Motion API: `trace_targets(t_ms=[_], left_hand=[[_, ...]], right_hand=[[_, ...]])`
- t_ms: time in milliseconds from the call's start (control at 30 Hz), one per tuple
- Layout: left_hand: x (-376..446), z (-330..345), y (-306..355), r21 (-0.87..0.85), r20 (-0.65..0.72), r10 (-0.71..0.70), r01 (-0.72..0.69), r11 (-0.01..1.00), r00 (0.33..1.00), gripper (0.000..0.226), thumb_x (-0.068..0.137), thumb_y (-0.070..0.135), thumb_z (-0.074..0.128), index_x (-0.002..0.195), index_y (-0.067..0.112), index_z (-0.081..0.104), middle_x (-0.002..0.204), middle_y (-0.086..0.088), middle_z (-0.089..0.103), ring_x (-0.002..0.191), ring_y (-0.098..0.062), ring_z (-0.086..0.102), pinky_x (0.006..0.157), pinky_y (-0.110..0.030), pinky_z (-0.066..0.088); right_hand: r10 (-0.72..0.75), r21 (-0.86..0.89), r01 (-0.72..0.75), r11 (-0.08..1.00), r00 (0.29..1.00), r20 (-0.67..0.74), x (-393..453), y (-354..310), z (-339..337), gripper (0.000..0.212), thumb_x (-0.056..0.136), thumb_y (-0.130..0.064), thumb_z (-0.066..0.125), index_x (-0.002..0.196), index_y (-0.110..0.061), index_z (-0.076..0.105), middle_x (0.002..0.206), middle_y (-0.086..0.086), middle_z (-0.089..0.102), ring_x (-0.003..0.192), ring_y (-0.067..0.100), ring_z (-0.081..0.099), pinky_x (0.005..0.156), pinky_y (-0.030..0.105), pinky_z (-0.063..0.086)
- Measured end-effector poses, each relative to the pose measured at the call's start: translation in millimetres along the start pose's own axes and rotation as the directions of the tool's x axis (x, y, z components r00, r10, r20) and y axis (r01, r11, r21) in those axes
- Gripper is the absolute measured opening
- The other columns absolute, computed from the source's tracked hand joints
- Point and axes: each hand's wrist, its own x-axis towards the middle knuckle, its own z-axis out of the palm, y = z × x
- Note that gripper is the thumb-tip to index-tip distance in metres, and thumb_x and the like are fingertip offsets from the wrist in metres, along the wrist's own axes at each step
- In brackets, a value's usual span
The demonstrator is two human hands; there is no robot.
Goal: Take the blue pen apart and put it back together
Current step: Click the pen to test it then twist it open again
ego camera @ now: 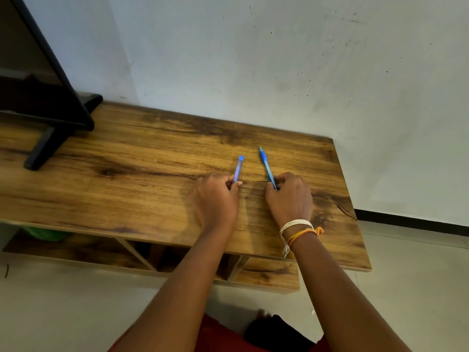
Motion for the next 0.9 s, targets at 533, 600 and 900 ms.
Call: trace_targets(t_ms=[533, 600, 900], left_hand=[[4.8, 13.8, 0.2, 0.141, -0.063, 0.049, -0.040, 0.989, 0.997, 0.026, 0.084, 0.033, 0.068, 0.106, 0.019, 0.071, 0.097, 0.001, 0.071, 0.090, -0.015, 0.056, 0.071, -0.028, 0.034], [5.5, 13.4, 0.1, 0.133, -0.065, 0.046, -0.037, 0.990, 0.997, 0.027, 0.083, 0.033, 0.069, 0.106, 0.019, 0.071, 0.096, 0.000, 0.071, 0.090, -0.016, 0.056, 0.072, -0.029, 0.034], [9.6, 9.5, -0.7, -0.032, -0.043, -0.023, 0.022, 0.999, 0.999, 0.033, 0.077, 0.029, 0.075, 0.107, 0.016, 0.071, 0.091, 0.000, 0.066, 0.088, -0.012, 0.049, 0.074, -0.027, 0.036]], right_hand=[[-0.024, 0.050, 0.030, 0.998, 0.994, -0.109, -9.1, -8.8, 25.6, 0.028, 0.083, -0.044, 0.065, 0.096, -0.020, 0.073, 0.085, 0.001, 0.072, 0.078, 0.023, 0.068, 0.065, 0.033, 0.054], [-0.028, 0.034, 0.032, 0.999, 0.994, -0.101, -9.3, -10.3, 26.0, 0.032, 0.083, -0.047, 0.064, 0.095, -0.020, 0.073, 0.085, 0.001, 0.072, 0.077, 0.023, 0.067, 0.065, 0.034, 0.055], [-0.047, 0.023, 0.051, 0.998, 0.988, -0.150, -11.9, -11.0, 24.4, 0.027, 0.088, -0.028, 0.053, 0.096, -0.009, 0.070, 0.093, 0.009, 0.066, 0.077, 0.028, 0.063, 0.062, 0.033, 0.049]])
